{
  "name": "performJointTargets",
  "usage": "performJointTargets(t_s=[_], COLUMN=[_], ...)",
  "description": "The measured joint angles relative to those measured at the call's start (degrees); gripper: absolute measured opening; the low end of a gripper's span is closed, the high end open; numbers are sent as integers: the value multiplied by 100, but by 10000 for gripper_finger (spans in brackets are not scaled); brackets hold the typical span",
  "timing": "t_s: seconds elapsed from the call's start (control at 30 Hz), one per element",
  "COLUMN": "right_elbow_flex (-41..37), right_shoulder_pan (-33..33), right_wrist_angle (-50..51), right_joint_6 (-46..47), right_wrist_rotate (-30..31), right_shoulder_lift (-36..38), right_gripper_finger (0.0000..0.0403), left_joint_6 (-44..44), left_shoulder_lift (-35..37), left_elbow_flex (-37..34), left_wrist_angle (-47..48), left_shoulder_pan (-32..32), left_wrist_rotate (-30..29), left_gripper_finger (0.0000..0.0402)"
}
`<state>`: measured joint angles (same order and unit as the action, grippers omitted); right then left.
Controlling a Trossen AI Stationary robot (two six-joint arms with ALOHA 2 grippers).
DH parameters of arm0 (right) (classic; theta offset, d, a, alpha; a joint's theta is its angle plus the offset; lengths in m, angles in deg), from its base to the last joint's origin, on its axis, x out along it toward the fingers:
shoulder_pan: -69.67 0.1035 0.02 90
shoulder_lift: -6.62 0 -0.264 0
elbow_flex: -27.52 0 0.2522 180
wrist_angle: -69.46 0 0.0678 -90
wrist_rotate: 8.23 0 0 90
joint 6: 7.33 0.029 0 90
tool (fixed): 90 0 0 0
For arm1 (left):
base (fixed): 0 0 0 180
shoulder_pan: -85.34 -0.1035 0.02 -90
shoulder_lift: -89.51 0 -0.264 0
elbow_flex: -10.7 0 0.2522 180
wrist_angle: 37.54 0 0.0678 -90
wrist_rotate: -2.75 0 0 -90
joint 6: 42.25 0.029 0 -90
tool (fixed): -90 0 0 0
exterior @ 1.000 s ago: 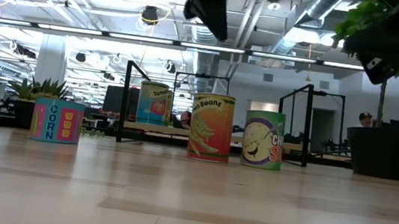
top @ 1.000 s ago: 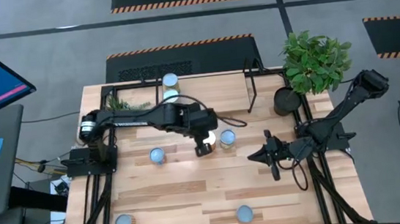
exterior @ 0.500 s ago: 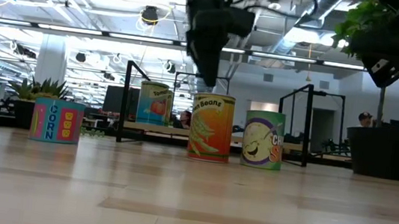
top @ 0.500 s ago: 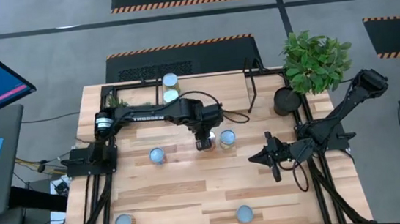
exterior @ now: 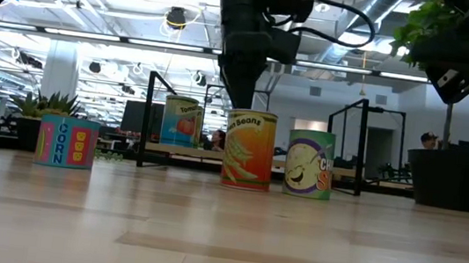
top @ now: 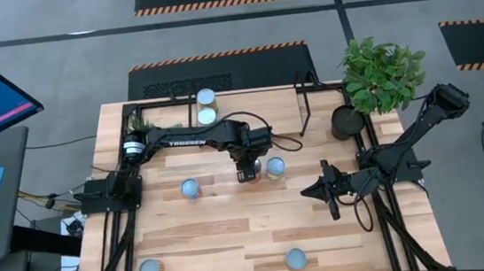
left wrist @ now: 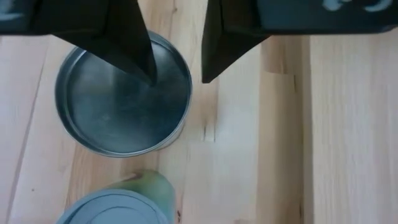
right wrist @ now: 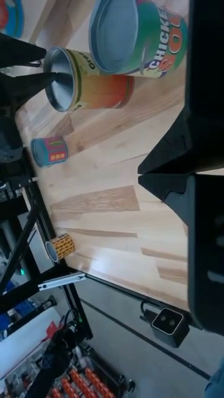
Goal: Pick and place cans onto a shelf
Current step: Put the canned green peas on the shelf
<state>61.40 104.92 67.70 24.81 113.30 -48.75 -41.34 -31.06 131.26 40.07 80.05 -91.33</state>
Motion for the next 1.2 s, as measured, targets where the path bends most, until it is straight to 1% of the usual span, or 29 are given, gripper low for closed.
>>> performJointTargets(t_s=[0.07,0.2,0.23,0.43,0.57,0.67,0.77,0.97,1.1,1.2], right_elbow_flex=[0,0,0,0,0,0,0,0,1,2], right_shoulder_pan=[0,0,0,0,0,-2,-2,-2,-2,-2], right_wrist_angle=[1,1,1,1,6,16,14,12,14,14], right_joint_6=[2,7,7,21,246,302,300,298,297,295], right_wrist_rotate=[0,0,0,0,0,0,0,2,32,132], right_shoulder_lift=[0,0,0,0,-3,-11,-11,-11,-11,-11], right_gripper_finger=[13,13,13,13,13,13,13,13,13,13], left_joint_6=[15,14,9,-7,-2,138,238,484,707,770], left_shoulder_lift=[-2,-2,-2,-2,-33,-57,-51,-40,-35,-35], left_elbow_flex=[0,0,0,-1,134,319,645,1164,1427,1578], left_wrist_angle=[11,30,33,41,181,216,524,956,1041,977], left_shoulder_pan=[-8,-21,-21,-36,-39,-58,-113,-346,-598,-861], left_wrist_rotate=[136,254,258,296,330,371,367,203,38,24], left_gripper_finger=[88,18,10,1,0,0,0,0,0,0])
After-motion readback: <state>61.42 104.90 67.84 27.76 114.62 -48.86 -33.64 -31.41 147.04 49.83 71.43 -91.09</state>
